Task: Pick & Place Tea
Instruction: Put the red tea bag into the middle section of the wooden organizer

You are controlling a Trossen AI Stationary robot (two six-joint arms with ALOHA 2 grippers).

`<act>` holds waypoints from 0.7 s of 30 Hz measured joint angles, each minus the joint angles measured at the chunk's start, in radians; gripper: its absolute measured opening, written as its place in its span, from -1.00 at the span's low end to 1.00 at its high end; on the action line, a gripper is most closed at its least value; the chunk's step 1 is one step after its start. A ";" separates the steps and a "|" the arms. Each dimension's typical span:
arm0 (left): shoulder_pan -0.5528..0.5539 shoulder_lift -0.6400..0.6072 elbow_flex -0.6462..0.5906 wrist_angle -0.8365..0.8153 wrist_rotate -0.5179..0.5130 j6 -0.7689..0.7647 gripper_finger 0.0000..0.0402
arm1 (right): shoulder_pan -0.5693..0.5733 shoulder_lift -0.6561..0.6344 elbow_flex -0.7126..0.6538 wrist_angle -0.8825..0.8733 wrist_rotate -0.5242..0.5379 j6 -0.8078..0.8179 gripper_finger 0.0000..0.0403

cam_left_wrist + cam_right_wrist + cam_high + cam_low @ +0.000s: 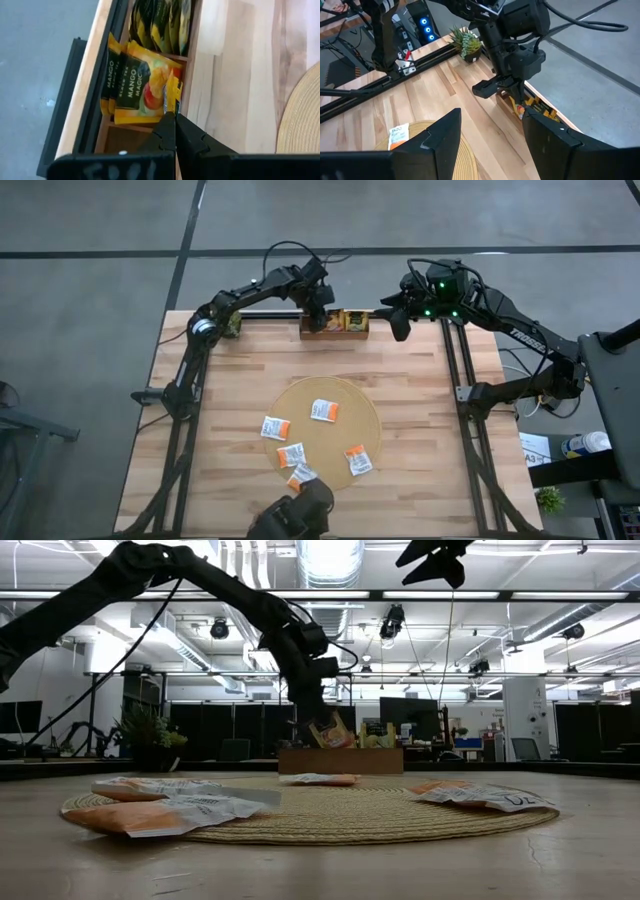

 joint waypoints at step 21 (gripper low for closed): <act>-0.006 0.000 0.008 0.053 -0.071 -0.072 -0.51 | 0.000 0.000 0.000 0.001 0.000 0.019 0.02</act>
